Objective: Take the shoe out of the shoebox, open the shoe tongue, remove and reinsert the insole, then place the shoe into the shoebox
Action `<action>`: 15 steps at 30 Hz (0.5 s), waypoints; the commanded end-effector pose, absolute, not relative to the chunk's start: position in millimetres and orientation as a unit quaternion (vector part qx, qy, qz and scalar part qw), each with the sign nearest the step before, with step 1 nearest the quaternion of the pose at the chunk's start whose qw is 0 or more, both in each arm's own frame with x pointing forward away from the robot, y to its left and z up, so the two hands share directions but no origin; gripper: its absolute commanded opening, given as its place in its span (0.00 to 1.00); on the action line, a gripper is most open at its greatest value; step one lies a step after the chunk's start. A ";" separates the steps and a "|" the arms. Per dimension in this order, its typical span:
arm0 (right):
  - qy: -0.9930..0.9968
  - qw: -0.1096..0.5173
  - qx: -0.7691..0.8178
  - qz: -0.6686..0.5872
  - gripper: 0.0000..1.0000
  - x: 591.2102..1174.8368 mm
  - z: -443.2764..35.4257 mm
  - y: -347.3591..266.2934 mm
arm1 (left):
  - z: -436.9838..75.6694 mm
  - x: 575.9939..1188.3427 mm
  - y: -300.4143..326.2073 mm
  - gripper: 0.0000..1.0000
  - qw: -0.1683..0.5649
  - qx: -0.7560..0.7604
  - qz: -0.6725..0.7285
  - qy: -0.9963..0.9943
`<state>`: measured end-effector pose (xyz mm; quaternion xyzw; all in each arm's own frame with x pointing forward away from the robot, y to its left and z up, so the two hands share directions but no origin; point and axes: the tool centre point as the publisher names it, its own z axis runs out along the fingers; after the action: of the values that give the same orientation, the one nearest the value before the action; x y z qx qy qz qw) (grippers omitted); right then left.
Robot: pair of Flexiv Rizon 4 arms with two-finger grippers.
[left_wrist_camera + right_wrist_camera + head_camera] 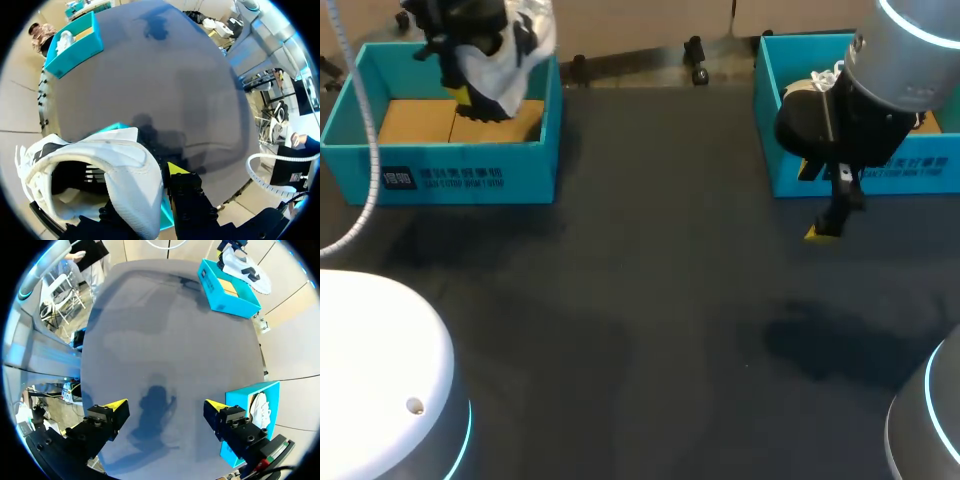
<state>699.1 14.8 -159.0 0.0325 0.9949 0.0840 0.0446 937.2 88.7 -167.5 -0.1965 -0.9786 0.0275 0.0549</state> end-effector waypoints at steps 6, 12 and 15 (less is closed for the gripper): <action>0.995 0.043 0.033 0.082 1.00 700.7 -159.8 16.3 | -165.6 972.3 141.1 0.00 0.040 -0.171 0.044 -0.984; 0.995 0.043 0.033 0.082 1.00 700.7 -159.8 16.3 | -166.9 981.2 169.8 0.00 0.041 -0.160 0.043 -0.985; 0.995 0.043 0.033 0.082 1.00 700.7 -159.8 16.3 | -166.8 983.0 185.2 0.00 0.044 -0.158 0.044 -0.985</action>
<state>699.1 14.8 -159.0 0.0324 0.9949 0.0840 0.0446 980.8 174.1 -169.5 -0.1562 -0.9863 0.0354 0.0403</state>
